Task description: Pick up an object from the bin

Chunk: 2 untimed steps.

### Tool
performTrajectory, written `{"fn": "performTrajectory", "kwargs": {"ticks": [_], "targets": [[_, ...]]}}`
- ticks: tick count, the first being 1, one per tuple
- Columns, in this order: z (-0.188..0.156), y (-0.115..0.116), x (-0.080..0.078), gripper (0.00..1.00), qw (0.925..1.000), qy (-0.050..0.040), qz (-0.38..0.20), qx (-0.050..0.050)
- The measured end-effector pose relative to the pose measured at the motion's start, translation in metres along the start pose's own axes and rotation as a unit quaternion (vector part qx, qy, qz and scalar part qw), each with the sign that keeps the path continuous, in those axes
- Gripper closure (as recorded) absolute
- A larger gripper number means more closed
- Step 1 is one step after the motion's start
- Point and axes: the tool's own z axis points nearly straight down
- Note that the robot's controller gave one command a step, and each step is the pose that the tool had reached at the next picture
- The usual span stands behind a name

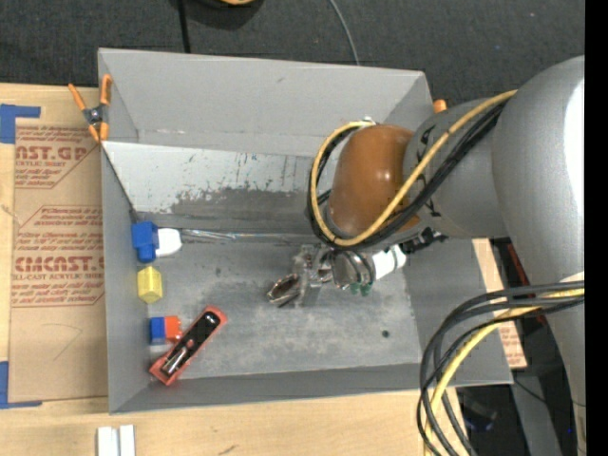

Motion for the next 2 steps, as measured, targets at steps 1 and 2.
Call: {"fn": "performTrajectory", "kwargs": {"ticks": [1,2], "targets": [[0.001,0.004,0.0,1.0,1.0,-0.0005,-0.008,0.0],[-0.039,0.017,0.002,1.0,0.9999,0.0039,-0.012,0.0]]}}
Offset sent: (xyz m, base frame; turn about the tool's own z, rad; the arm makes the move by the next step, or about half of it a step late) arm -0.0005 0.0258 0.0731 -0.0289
